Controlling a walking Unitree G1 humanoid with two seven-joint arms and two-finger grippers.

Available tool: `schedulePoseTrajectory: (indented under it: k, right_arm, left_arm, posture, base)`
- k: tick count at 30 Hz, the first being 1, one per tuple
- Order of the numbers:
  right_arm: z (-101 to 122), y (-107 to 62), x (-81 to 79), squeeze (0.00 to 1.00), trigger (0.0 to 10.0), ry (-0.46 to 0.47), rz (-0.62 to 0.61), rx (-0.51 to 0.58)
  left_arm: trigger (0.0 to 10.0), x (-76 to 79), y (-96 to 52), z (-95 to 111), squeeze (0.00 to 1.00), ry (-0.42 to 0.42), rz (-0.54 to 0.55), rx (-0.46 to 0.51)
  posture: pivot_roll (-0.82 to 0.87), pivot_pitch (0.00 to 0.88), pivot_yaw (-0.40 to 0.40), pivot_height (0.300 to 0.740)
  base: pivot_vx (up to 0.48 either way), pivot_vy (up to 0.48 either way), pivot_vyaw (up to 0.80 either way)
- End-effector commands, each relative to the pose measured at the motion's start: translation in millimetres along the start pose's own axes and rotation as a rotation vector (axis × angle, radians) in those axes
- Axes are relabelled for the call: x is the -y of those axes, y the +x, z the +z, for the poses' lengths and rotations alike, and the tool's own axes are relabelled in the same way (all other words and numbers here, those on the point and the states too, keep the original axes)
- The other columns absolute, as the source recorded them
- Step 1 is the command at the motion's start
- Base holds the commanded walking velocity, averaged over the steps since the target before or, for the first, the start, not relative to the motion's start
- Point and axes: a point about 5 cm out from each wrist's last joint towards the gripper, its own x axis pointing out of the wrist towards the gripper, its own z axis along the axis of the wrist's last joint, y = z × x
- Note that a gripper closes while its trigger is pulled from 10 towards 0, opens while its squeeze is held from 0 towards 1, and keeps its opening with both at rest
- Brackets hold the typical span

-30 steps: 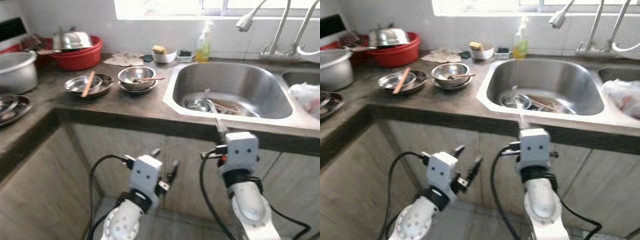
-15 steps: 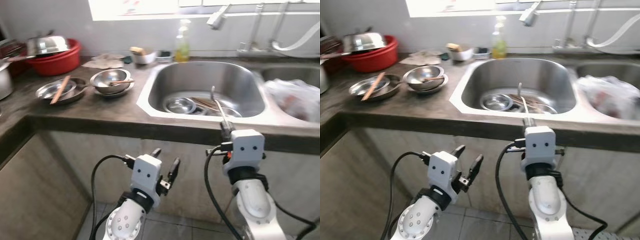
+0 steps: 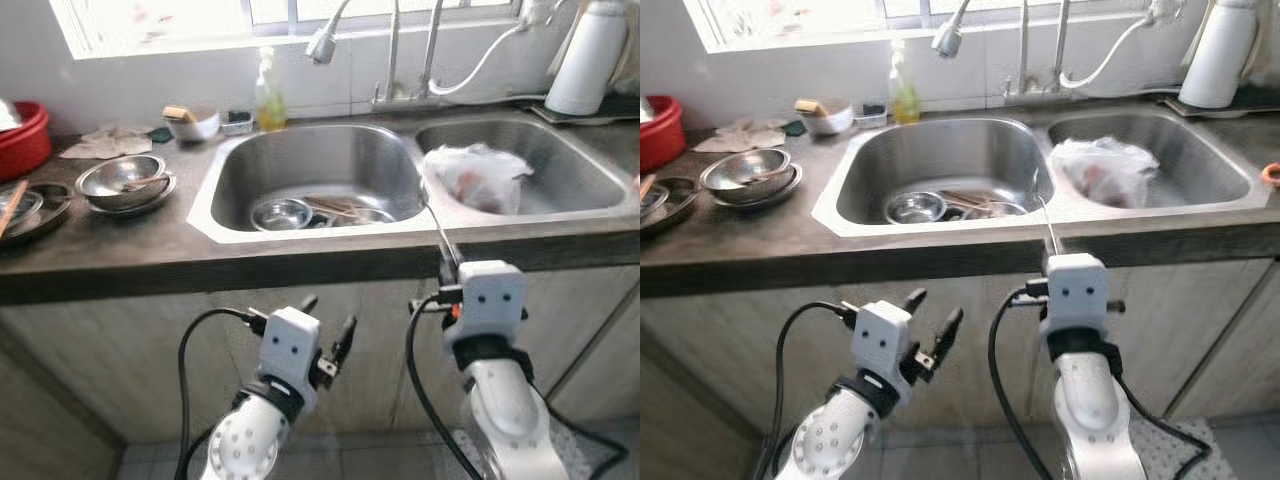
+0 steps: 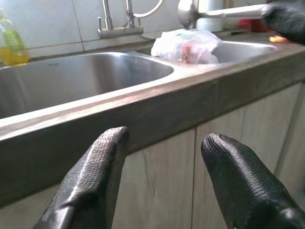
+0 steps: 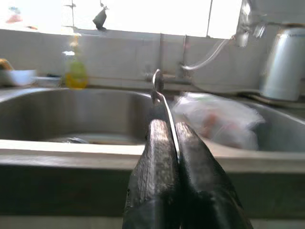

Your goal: Kitchen organization

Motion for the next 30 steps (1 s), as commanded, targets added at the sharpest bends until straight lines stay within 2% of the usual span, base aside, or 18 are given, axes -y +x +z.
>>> schedulePoseTrajectory:
  k: [1,14,27,30]
  right_arm:
    - [-2.4,-2.1,3.4,0.0,10.0,-0.005,-0.016,-0.016]
    - [0.4,2.0,-0.3,0.0,10.0,-0.024,0.041,0.002]
    - [2.8,3.9,-4.9,0.0,10.0,-0.024,0.081,0.012]
    - [4.9,6.1,-4.4,0.0,10.0,-0.025,0.08,0.023]
  left_arm:
    - [10.0,1.0,1.0,3.9,0.0,0.003,-0.006,0.014]
    - [10.0,-1.4,1.6,4.3,0.0,0.012,0.019,0.019]
    - [10.0,-4.1,4.9,7.6,0.0,0.028,0.035,0.031]
    - [10.0,-5.3,6.1,9.0,0.0,0.037,0.033,0.039]
  posture:
    - [0.07,0.062,0.037,0.74]
    - [0.07,0.055,0.031,0.74]
    - [0.06,0.048,0.032,0.74]
    - [0.06,0.045,0.032,0.74]
  base:
    - [0.0,0.0,-0.8]
    - [0.0,0.0,-0.04]
    - [0.0,0.0,0.79]
    - [0.259,0.0,0.79]
